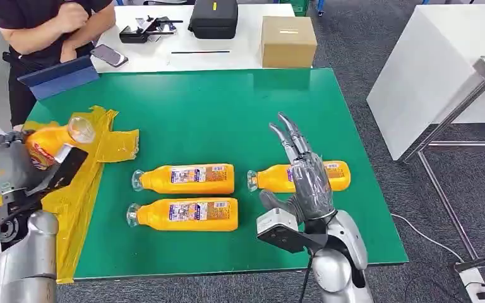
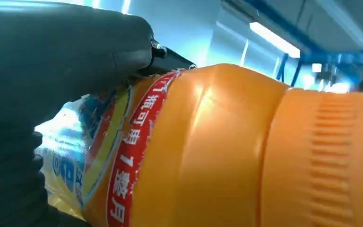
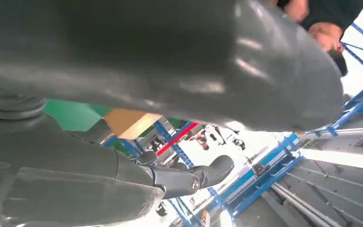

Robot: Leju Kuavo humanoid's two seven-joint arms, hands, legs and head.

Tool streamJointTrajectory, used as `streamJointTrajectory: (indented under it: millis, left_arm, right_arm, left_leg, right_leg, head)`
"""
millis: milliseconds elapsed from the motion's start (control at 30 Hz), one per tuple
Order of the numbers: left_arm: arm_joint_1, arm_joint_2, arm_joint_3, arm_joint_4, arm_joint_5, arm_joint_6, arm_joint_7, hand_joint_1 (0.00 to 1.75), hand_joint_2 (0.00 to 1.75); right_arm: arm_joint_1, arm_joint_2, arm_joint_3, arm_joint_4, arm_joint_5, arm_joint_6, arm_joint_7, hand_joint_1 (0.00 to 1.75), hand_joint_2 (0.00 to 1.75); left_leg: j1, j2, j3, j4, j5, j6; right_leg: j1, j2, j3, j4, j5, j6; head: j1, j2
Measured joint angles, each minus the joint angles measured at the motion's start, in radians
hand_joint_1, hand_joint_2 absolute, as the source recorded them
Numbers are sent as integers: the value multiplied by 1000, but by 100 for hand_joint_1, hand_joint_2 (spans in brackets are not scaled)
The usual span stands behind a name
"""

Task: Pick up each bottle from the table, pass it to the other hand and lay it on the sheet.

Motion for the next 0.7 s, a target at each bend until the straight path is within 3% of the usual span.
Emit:
streamJointTrajectory:
  millis: [200,433,467,500,700]
  left_arm:
    - [-77,48,1,310,-65,81,9,175,175]
    - [-135,59,-23,506,-76,93,5,175,175]
    - [-139,59,-25,520,-76,93,6,14,175]
    - [-144,59,-27,535,-76,94,5,0,0]
    - [-180,60,-32,616,0,70,-85,0,0]
  right_arm:
    - [-30,0,-1,42,-9,12,-2,0,0]
    - [-23,-2,-1,47,-14,8,-1,0,0]
    - [-21,-3,-1,47,-14,7,0,0,0]
    - [-20,-4,-1,47,-14,7,0,0,0]
    - [-19,-10,-1,47,-17,7,12,0,0]
  left_leg:
    - [0,0,0,0,0,0]
    - [-1,0,-1,0,0,1]
    - [-1,0,-1,0,0,1]
    - [-1,1,-1,0,0,1]
    - [-1,0,-1,0,0,1]
  right_leg:
    - [0,0,0,0,0,0]
    - [0,0,0,0,0,0]
    - [0,0,0,0,0,0]
    - [0,0,0,0,0,0]
    - [0,0,-1,0,0,1]
  head:
    - [0,0]
    - [0,0]
    - [0,0]
    - [0,0]
    - [-1,0]
